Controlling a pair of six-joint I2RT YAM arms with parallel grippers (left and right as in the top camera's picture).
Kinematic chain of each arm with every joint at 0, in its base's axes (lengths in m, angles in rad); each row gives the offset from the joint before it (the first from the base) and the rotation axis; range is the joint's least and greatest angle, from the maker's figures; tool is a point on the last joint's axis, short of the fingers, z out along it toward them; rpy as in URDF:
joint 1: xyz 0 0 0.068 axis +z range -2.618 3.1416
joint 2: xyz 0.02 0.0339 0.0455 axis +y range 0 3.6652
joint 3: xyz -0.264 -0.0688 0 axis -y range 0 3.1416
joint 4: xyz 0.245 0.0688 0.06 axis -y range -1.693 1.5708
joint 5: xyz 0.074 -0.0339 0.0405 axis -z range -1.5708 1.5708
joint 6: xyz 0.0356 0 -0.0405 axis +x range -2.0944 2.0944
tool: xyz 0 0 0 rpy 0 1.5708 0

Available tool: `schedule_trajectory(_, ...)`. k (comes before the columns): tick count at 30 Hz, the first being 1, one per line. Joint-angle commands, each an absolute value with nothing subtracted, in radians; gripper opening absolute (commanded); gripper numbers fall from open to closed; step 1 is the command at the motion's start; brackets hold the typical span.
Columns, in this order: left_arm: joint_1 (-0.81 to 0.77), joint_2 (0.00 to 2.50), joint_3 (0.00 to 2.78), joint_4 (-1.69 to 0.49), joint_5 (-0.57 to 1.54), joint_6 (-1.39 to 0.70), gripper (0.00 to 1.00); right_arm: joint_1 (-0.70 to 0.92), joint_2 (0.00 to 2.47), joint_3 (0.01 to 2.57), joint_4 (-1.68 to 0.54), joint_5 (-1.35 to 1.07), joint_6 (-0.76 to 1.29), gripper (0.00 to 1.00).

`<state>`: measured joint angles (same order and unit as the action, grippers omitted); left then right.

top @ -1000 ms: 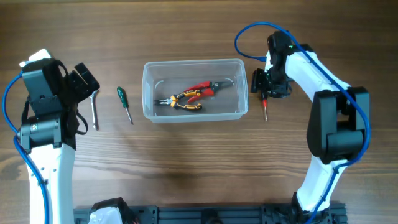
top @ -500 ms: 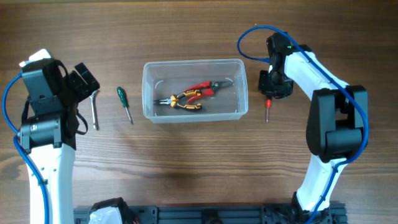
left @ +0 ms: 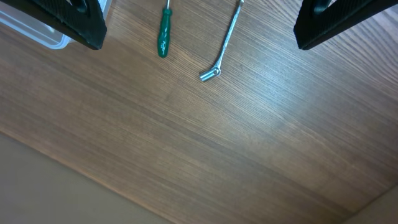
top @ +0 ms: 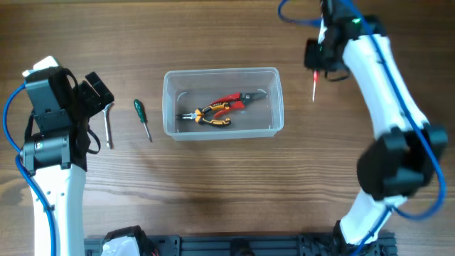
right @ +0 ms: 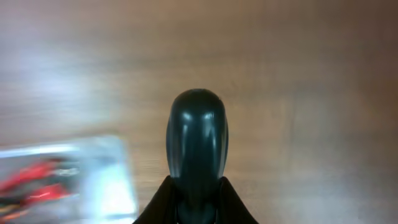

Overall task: Pack container
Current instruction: 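Place the red screwdriver into the box and withdraw the right gripper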

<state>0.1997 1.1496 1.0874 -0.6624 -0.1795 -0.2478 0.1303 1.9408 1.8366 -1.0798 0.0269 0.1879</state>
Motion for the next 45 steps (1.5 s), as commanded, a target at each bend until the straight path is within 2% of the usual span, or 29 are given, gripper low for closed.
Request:
schedule_trajectory(1, 0.206, 1.155, 1.106, -0.66, -0.192, -0.236, 1.0, 0.246, 1.804, 1.902, -1.035, -0.205, -0.115, 0.04)
schedule_trajectory(6, 0.206, 1.155, 1.105, -0.66, -0.192, -0.236, 1.0, 0.437, 1.81, 1.872, -1.063, -0.206, -0.533, 0.04)
schedule_trajectory(10, 0.206, 1.155, 1.106, -0.66, -0.192, -0.236, 1.0, 0.529, 1.862, 1.837, -1.066, -0.244, -0.887, 0.04)
schedule_trajectory(14, 0.206, 1.155, 1.106, -0.66, -0.192, -0.236, 1.0, 0.547, 1.961, 1.837, -1.074, -0.382, -1.016, 0.05)
schedule_trajectory(17, 0.206, 1.155, 1.106, -0.66, -0.192, -0.236, 1.0, 0.565, 2.046, 1.837, -1.077, -0.477, -1.033, 0.05)
schedule_trajectory(23, 0.206, 1.155, 1.105, -0.66, -0.192, -0.236, 1.0, 0.682, 2.175, 1.837, -1.087, -0.478, -1.018, 0.04)
schedule_trajectory(27, 0.206, 1.155, 1.106, -0.66, -0.192, -0.236, 1.0, 0.758, 2.178, 1.837, -1.045, -0.363, -1.018, 0.04)
schedule_trajectory(37, 0.206, 1.155, 1.106, -0.66, -0.192, -0.236, 1.0, 0.76, 2.25, 1.837, -1.002, -0.368, -0.948, 0.06)
schedule_trajectory(38, 0.206, 1.155, 1.106, -0.66, -0.192, -0.236, 1.0, 0.76, 2.25, 1.837, -0.99, -0.349, -0.909, 0.36)
schedule_trajectory(39, 0.206, 1.155, 1.106, -0.66, -0.192, -0.236, 1.0, 0.76, 2.25, 1.837, -0.974, -0.329, -0.862, 0.49)
schedule_trajectory(41, 0.206, 1.155, 1.106, -0.66, -0.192, -0.236, 1.0, 0.76, 2.248, 1.844, -0.933, -0.228, -0.748, 0.53)
schedule_trajectory(45, 0.206, 1.155, 1.105, -0.66, -0.192, -0.236, 1.0, 0.735, 2.202, 1.908, -0.941, -0.057, -0.569, 0.54)
